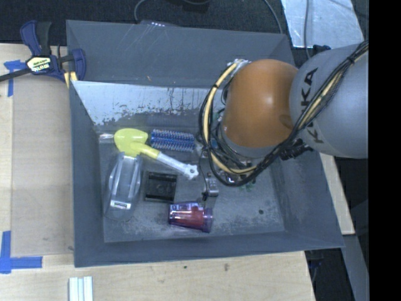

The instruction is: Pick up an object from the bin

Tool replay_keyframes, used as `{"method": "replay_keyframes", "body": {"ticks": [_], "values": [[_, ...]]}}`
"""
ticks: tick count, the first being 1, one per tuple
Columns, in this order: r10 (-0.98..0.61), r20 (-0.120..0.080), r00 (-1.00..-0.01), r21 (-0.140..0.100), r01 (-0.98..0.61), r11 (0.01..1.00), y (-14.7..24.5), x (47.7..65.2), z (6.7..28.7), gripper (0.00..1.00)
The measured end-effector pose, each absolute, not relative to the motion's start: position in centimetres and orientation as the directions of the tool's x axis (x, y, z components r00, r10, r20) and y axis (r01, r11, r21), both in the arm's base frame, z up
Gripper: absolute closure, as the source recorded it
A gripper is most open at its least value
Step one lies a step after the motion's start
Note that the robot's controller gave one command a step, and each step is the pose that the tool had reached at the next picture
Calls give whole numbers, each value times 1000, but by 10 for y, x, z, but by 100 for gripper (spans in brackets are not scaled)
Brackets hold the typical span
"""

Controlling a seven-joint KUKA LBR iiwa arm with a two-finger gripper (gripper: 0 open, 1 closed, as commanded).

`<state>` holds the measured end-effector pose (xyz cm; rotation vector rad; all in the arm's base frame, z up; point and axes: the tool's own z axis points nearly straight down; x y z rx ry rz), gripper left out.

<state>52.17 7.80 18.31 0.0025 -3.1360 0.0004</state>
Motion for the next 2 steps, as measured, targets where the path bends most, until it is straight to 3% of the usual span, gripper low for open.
{"method": "replay_keyframes", "body": {"ticks": [1,2], "values": [[0,-3,-1000,1,0,1000,78,523,188,0],[12,-6,-1000,1,12,1000,117,525,134,0]]}}
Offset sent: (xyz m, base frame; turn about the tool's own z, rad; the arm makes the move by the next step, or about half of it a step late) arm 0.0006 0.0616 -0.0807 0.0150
